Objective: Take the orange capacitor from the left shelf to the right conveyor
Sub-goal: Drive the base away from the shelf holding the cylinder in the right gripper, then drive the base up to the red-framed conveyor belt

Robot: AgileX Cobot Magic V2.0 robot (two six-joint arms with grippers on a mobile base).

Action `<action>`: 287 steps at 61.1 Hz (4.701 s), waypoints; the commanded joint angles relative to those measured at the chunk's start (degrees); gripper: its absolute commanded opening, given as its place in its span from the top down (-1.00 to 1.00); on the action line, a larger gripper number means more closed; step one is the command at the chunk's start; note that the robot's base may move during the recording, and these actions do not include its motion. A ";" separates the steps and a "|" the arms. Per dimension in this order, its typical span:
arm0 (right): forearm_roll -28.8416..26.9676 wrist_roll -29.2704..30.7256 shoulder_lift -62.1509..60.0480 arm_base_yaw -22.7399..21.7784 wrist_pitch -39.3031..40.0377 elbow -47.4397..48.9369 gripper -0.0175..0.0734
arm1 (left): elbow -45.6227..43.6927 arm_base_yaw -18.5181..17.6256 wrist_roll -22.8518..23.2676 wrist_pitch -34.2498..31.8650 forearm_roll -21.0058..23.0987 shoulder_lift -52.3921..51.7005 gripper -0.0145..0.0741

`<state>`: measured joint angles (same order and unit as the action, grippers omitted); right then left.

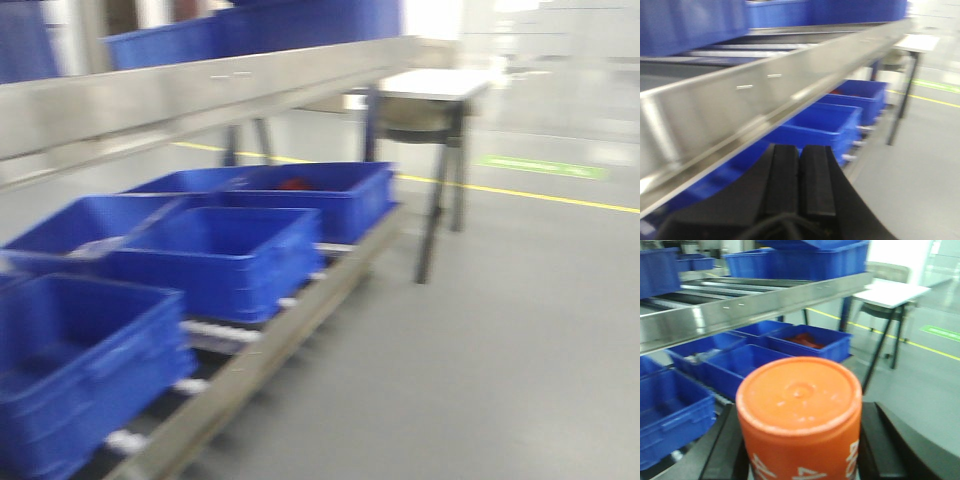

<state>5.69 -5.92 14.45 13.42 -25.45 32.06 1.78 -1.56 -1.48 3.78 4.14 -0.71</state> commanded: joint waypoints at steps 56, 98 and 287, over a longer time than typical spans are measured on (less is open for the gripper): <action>0.80 0.34 0.61 -0.08 5.03 1.53 0.47 | -0.24 -0.45 0.08 -5.17 0.10 -0.69 0.96; 0.80 0.34 0.61 -0.08 5.03 1.53 0.47 | -0.24 -0.45 0.08 -5.17 0.10 -0.69 0.96; 0.80 0.34 0.61 -0.08 5.03 1.53 0.47 | -0.24 -0.45 0.08 -5.17 0.10 -0.69 0.96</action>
<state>5.69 -5.92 14.45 13.42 -25.49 32.06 1.78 -1.66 -1.48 3.78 4.14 -0.71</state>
